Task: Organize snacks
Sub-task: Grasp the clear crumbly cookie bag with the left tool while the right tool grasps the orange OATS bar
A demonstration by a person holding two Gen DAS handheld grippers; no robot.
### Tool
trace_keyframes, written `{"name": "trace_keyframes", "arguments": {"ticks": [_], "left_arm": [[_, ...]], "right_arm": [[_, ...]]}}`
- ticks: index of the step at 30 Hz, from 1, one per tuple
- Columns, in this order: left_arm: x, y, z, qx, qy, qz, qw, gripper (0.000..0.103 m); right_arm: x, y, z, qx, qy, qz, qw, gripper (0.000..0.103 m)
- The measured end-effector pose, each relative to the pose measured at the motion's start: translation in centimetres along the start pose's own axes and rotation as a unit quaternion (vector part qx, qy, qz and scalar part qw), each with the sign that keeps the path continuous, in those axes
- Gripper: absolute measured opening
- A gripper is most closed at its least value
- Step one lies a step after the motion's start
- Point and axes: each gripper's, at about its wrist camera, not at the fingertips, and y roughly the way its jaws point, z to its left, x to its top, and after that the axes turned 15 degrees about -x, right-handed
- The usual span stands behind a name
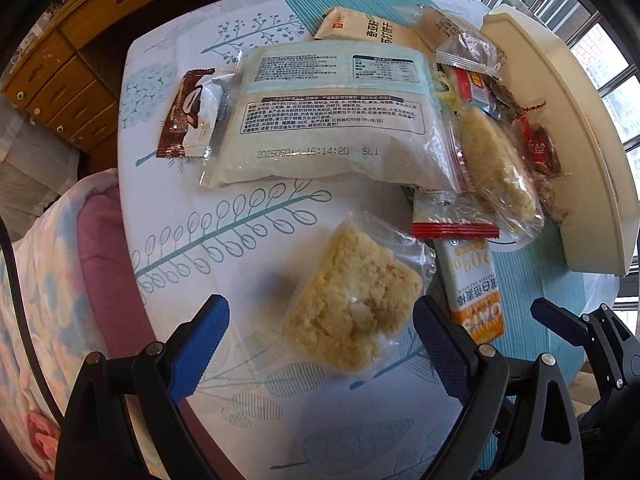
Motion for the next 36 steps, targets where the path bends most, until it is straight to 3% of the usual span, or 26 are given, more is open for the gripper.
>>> {"name": "trace_keyframes", "arguments": {"ticks": [14, 20, 26, 36], "left_arm": [[1.6, 3.1, -0.5, -0.026, 0.014, 0.014, 0.9995, 0.092], [2.2, 3.9, -1.1, -0.035, 0.022, 0.014, 0.9990, 0.083], [2.7, 3.3, -1.8, -0.055, 0.036, 0.010, 0.9978, 0.061], [2.1, 1.9, -0.9, -0.046, 0.026, 0.025, 0.9983, 0.060]], "right_arm": [[0.6, 3.3, 1.7, -0.015, -0.020, -0.008, 1.000, 0.075], [1.0, 3.4, 1.7, -0.031, -0.024, -0.017, 0.999, 0.064], [1.4, 3.3, 1.8, -0.050, -0.027, -0.018, 0.998, 0.046], [2.0, 3.1, 1.8, -0.045, -0.008, 0.017, 0.999, 0.043]]}}
